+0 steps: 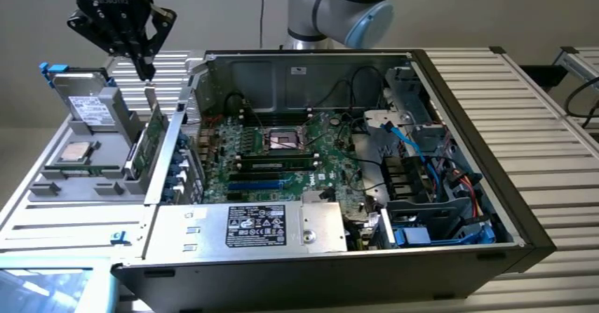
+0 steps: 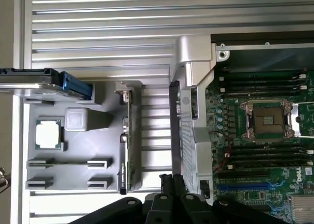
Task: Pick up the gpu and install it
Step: 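Reach for the gpu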
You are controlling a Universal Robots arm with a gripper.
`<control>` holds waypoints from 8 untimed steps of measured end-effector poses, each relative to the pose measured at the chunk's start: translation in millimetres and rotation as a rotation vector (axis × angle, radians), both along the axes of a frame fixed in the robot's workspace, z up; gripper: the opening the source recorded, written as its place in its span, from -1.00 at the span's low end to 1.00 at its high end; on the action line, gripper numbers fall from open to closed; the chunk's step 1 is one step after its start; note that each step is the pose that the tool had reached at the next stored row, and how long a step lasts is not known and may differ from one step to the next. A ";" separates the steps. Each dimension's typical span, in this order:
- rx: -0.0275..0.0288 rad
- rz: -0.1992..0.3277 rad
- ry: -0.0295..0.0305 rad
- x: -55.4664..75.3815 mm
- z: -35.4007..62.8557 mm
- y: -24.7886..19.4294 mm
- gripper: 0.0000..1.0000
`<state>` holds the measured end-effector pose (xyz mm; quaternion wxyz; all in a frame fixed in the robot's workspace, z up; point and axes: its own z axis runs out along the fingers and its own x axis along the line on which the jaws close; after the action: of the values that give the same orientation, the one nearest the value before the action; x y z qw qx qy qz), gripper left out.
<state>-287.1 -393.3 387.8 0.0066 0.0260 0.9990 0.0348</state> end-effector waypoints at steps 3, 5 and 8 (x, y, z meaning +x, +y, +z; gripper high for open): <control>0.0000 0.000 0.0000 -13.4 -2.4 1.9 -0.76; -0.0001 0.000 0.0000 -22.1 -4.6 3.9 -0.76; -0.0031 0.000 0.0000 -28.6 -8.2 7.5 -0.76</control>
<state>-315.6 -385.8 379.7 0.0066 0.0260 0.9991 0.0333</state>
